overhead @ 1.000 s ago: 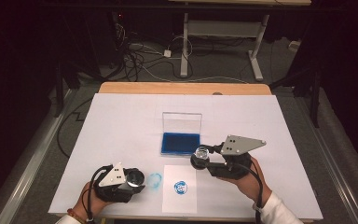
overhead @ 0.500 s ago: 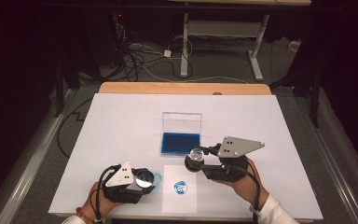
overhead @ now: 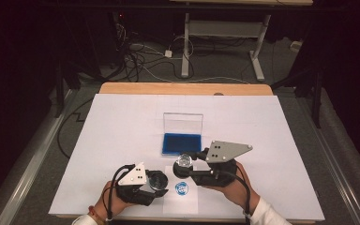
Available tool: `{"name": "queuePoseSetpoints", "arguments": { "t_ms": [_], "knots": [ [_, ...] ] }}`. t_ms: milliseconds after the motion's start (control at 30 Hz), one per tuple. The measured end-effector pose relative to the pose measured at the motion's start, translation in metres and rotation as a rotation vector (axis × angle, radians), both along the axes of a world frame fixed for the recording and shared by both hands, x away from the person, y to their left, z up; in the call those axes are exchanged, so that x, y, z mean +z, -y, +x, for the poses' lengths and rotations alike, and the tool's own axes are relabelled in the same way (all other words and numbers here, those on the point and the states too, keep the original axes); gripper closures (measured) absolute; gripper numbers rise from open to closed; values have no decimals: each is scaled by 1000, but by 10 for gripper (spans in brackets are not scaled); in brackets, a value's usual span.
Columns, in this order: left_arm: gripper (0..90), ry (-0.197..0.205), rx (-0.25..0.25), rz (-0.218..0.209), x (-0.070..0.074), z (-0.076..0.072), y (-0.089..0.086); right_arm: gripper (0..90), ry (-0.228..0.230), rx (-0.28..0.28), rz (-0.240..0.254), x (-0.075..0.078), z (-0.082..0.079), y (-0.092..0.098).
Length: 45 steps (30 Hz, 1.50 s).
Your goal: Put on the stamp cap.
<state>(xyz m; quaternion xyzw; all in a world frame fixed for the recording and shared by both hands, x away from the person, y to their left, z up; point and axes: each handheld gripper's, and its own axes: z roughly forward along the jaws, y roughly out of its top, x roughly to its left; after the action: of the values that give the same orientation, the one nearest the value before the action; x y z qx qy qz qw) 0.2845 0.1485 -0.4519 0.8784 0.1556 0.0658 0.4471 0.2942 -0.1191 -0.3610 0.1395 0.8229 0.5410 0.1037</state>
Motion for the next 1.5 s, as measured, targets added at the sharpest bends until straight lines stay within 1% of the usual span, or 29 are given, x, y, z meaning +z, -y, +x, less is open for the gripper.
{"name": "queuePoseSetpoints", "arguments": {
  "t_ms": [67, 133, 167, 233, 300, 367, 433, 500, 533, 700, 1000, 1200, 1267, 1433, 1500],
  "knots": [
    [362, -3, -7, -5, 1, 1, 6, 566, -1, 13, 0, -1, -1, -4],
    [362, -5, -21, -15, 2, 1, 12, 566, -5, 22, -1, -2, -2, -9],
    [362, 0, -31, -13, 3, 2, 15, 565, -8, 30, -2, -3, -2, -11],
    [362, 0, -45, -25, 4, 2, 20, 565, -12, 39, -10, -5, -3, -15],
    [362, 2, -51, -26, 5, 2, 25, 566, -15, 45, -17, -7, -3, -18],
    [362, -2, -54, -46, 7, 3, 28, 566, -17, 51, -22, -9, -3, -20],
    [361, 8, -59, -46, 10, 3, 31, 565, -16, 47, -31, -11, -3, -21],
    [361, -4, -63, -56, 11, 3, 32, 565, -22, 51, -31, -14, -3, -21],
    [361, 2, -63, -54, 11, 3, 33, 566, -23, 50, -31, -14, -3, -21],
    [361, -3, -58, -63, 11, 3, 33, 566, -21, 54, -45, -18, -3, -23],
    [361, -7, -47, -71, 11, 4, 30, 565, -29, 57, -38, -19, -2, -20],
    [360, -3, -46, -64, 10, 4, 30, 565, -36, 63, -39, -22, -3, -21],
    [360, 3, -43, -64, 11, 4, 30, 565, -43, 72, -37, -22, -2, -21],
    [360, 8, -42, -64, 10, 4, 30, 565, -64, 67, -32, -24, -1, -21],
    [360, 23, -41, -54, 10, 2, 31, 565, -71, 66, -32, -25, 0, -21]
  ]
}}
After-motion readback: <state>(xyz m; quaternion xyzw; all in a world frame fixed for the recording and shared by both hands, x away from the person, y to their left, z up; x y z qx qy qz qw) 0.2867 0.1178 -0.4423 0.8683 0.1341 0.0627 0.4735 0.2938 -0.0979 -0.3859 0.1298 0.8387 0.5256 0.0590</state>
